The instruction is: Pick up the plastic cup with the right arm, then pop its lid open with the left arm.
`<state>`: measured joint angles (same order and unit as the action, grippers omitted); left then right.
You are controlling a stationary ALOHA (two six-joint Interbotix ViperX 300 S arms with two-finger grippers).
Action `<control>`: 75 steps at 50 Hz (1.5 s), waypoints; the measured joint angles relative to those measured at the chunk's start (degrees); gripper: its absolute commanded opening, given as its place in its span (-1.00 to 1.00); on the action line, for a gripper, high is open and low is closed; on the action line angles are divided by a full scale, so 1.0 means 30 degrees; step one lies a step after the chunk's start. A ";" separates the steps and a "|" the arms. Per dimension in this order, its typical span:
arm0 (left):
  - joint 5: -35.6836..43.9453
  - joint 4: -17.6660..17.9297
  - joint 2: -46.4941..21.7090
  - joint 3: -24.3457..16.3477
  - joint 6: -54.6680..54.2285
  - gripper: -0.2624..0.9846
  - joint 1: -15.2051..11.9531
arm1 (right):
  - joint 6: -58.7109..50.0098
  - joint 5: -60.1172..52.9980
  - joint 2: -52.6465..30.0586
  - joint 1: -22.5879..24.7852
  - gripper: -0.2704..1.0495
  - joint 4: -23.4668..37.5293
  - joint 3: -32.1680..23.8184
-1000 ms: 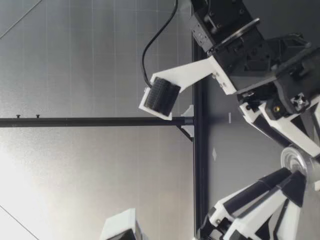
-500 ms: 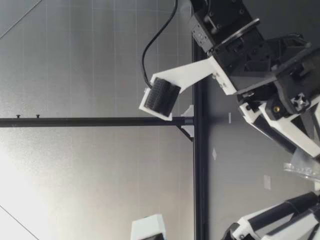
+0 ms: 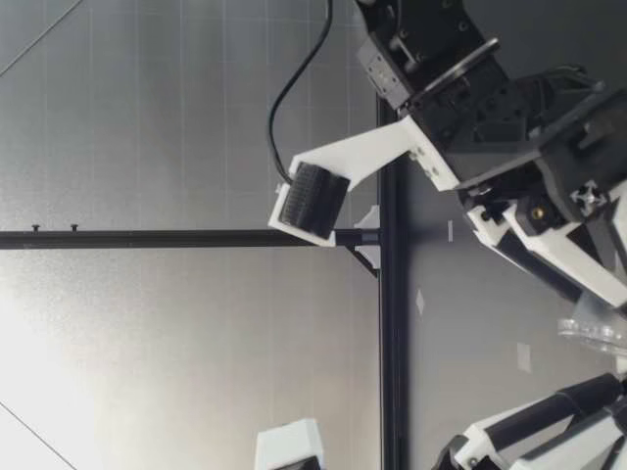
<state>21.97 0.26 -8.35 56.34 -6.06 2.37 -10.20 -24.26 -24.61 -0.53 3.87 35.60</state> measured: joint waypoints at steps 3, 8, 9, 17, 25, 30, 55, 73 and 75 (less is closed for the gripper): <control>0.0000 0.0000 0.0000 -0.0029 0.0000 0.11 0.0029 | 0.0000 0.0088 0.0029 0.0000 0.01 0.0059 0.0000; 0.0000 0.0000 0.0146 -0.0029 -0.0234 0.11 0.0029 | 0.0000 0.0176 0.0029 0.0000 -0.10 0.0088 0.0000; -0.0029 0.0000 0.0234 -0.0029 -0.0234 0.11 0.0000 | 0.0000 0.0205 0.0059 0.0029 -0.11 0.0088 0.0000; -0.0146 0.0234 0.1143 -0.0029 -0.0615 0.11 0.0000 | -0.0088 0.0439 0.0498 0.0029 -0.12 0.0117 0.0176; 0.0410 0.0879 0.2842 0.0205 -0.1406 0.10 0.0000 | -0.0029 0.0322 0.2373 0.0176 -0.12 0.0293 0.1377; 0.1934 0.1787 0.3896 0.0469 -0.2402 0.10 0.0029 | -0.0029 -0.0322 0.4365 0.0205 -0.13 0.0410 0.2549; 0.7588 0.2520 0.3340 0.0498 -2.3379 0.10 0.1172 | 0.0000 -0.7324 1.0078 0.0586 -0.12 0.2402 0.7002; 1.2158 0.1055 0.2930 -0.1143 -2.5430 0.12 0.1758 | 0.0000 -0.8994 1.0078 0.0586 -0.12 0.2432 0.7588; 1.2188 0.1025 0.2725 -0.1230 -2.5430 0.12 0.1758 | 0.0000 -0.9023 1.0049 0.0586 -0.12 0.2461 0.7588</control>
<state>58.54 3.34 -0.18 52.65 -82.35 7.65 -10.20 -51.33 5.54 1.23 11.25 58.36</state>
